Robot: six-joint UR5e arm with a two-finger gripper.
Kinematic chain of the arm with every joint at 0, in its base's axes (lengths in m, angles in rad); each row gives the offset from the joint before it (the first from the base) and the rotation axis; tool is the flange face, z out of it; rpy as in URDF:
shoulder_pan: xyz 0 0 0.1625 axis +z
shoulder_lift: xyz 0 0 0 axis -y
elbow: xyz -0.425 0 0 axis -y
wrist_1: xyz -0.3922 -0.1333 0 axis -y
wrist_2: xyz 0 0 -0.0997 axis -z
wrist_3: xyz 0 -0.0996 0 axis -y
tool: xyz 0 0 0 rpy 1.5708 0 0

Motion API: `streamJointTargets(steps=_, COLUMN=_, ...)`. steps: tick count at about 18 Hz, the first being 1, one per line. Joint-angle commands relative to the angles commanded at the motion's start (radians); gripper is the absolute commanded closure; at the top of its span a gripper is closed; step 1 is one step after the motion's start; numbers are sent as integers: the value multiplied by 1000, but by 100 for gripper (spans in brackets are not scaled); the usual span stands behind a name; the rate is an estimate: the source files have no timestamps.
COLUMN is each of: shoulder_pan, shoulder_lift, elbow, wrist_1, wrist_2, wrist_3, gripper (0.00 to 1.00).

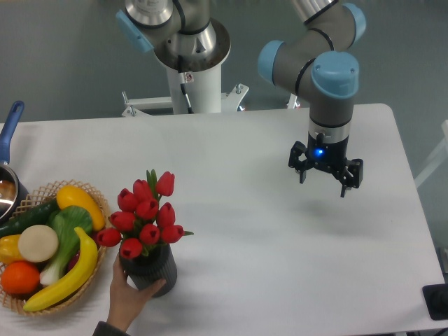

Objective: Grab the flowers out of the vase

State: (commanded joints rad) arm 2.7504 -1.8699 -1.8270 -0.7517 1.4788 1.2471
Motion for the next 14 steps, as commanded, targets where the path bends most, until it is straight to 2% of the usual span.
streamJointTargets(steps=5, shoulder_pan=0, shoulder_lift=-2, elbow=-9, wrist_1=3, wrist_2=-3, wrist_3=-9, gripper=0)
streamJointTargets(steps=8, shoulder_pan=-27, shoulder_lift=-11, elbow=-23, wrist_1=17, wrist_2=-11, wrist_3=-142, gripper=0)
streamJointTargets(steps=10, shoulder_pan=-49, shoulder_lift=-11, elbow=-34, wrist_1=52, wrist_2=-26, wrist_3=-153, gripper=0)
streamJointTargets(steps=12, shoulder_pan=-69, shoulder_lift=-6, elbow=-31, wrist_1=71, wrist_2=-76, wrist_3=-156, gripper=0)
streamJointTargets(steps=14, shoulder_pan=-75, shoulder_lift=-3, elbow=-20, wrist_1=78, wrist_2=-194, wrist_3=-156, gripper=0)
